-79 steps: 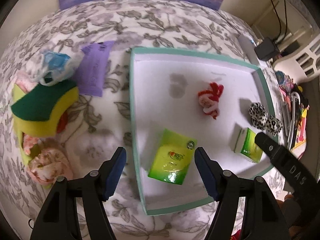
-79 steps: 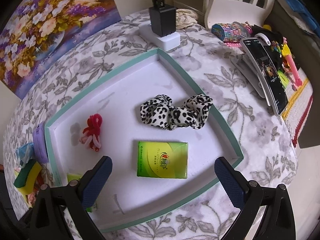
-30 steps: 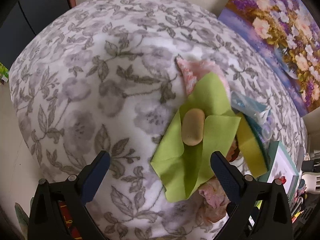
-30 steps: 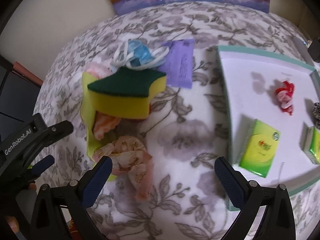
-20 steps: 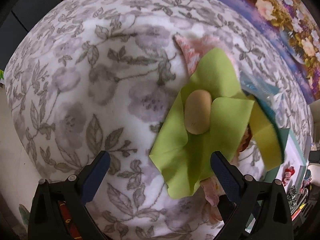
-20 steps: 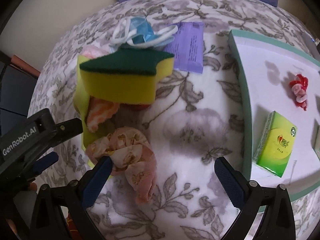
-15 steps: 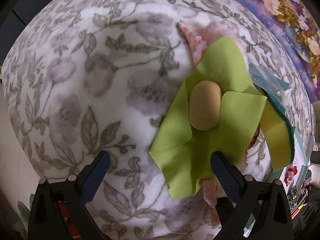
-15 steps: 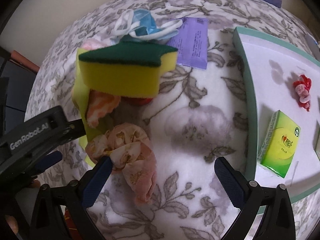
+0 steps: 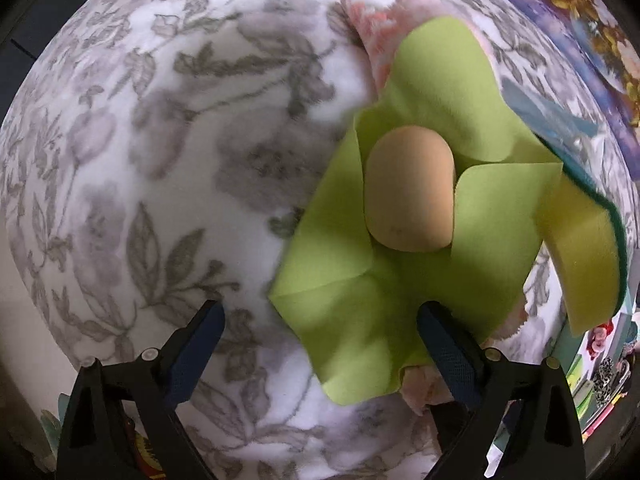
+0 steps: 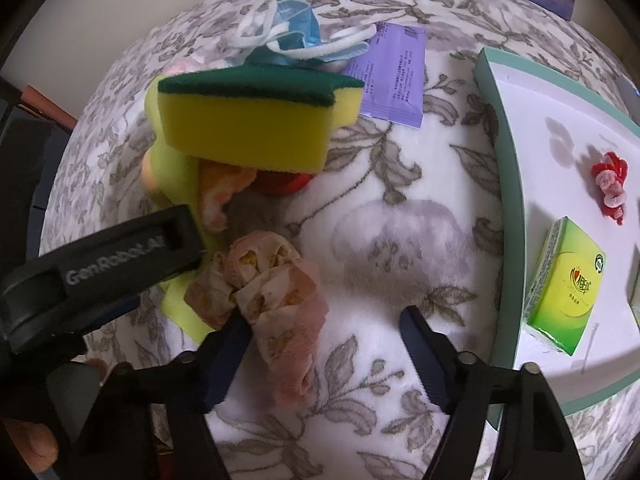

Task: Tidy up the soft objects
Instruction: 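Grasp the lime green cloth with left tool while right tool grasps pink floral scrunchie, then carry the cloth and scrunchie into the tray and open both tools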

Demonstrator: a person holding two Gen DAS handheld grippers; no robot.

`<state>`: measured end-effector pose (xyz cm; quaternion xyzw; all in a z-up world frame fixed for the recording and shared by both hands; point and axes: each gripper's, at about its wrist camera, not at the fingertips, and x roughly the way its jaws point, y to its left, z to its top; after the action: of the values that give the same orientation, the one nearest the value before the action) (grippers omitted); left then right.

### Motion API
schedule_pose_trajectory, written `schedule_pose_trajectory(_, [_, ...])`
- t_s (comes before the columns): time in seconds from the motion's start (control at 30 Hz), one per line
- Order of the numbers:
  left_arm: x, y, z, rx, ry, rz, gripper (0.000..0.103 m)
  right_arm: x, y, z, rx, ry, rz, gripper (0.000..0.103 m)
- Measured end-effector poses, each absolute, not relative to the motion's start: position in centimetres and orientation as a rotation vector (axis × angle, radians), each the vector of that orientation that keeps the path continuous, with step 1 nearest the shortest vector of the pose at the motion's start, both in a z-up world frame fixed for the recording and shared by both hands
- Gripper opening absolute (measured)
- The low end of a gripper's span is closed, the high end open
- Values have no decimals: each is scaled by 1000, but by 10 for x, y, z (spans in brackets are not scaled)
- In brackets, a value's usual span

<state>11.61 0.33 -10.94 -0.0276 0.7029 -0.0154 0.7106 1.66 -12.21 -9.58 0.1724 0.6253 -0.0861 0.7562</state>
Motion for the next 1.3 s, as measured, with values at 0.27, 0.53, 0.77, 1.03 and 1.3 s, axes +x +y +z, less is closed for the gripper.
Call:
schedule_pose_trajectory(0.27, [112, -14, -112, -5, 1540, -31, 72, 9, -131, -93, 381, 1359, -183, 46])
schedule_pose_trajectory(0.53, [106, -32, -101, 33, 1502, -112, 33, 12, -133, -89, 395, 1355, -157, 32])
schedule_pose_trajectory(0.77, [102, -45, -94, 7, 1493, -176, 8, 12, -140, -85, 409, 1356, -160, 32])
schedule_pose_trajectory(1.03, [100, -40, -100, -172, 1526, -247, 5, 5, -150, -82, 432, 1345, -166, 29])
schedule_pose_trajectory(1.3, [99, -38, -73, -234, 1436, -309, 5, 5, -149, -75, 432, 1326, -157, 17])
